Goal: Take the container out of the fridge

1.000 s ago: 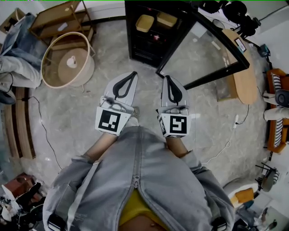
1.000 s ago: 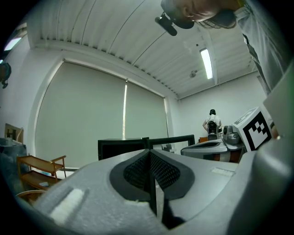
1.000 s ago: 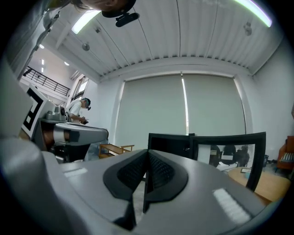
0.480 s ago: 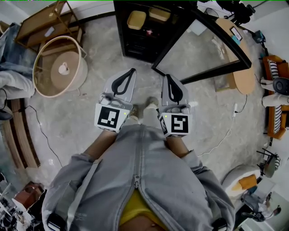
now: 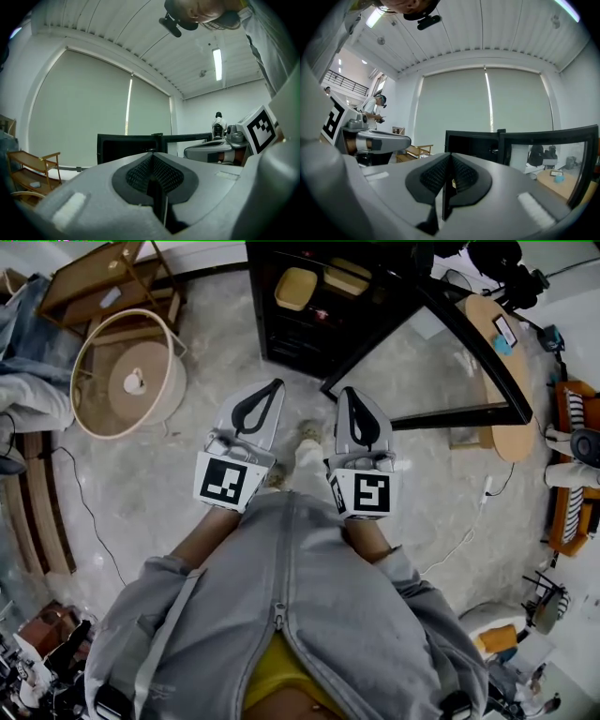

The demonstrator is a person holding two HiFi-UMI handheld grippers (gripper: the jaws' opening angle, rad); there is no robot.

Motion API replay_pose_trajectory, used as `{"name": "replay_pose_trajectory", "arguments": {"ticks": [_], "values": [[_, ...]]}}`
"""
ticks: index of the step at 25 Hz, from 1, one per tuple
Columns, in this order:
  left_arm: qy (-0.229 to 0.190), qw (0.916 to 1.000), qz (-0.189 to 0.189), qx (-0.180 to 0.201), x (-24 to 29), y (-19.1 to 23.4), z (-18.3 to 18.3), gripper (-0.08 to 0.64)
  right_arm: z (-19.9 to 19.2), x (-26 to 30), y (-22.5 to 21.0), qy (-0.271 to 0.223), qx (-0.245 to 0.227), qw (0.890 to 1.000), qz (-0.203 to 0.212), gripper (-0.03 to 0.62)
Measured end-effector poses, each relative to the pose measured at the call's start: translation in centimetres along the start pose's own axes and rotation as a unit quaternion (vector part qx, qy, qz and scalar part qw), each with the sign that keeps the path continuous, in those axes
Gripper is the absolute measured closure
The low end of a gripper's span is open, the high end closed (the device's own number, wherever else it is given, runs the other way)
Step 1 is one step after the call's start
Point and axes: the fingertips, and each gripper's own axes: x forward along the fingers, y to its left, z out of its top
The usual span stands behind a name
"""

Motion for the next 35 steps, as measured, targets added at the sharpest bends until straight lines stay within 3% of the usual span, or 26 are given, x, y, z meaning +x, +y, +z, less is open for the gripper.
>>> {"name": "replay_pose_trajectory", "arguments": {"ticks": [12,20,28,35], "values": [[0.001,0.999,0.045,-0.007,10.5,4.2,-0.7,0.555,-0.9,10.6,-6.8,0.002,-0.027,0.997,0.065,0.592],[0.008,0.9962,0.087,0.0,14.8,6.6,-2.1,0.555,-2.8,15.4,-8.8,0.012,-0.035,0.992,0.119,0.592],[0.018,0.9963,0.084,0.003,17.6,9.6,-5.3,0.555,-5.3,19.6,-8.0,0.02,-0.019,0.99,0.138,0.592],[0.029,0.9969,0.074,0.004,19.0,12.3,-9.3,0.554,-7.9,22.2,-7.1,0.026,-0.02,0.992,0.124,0.592]]}}
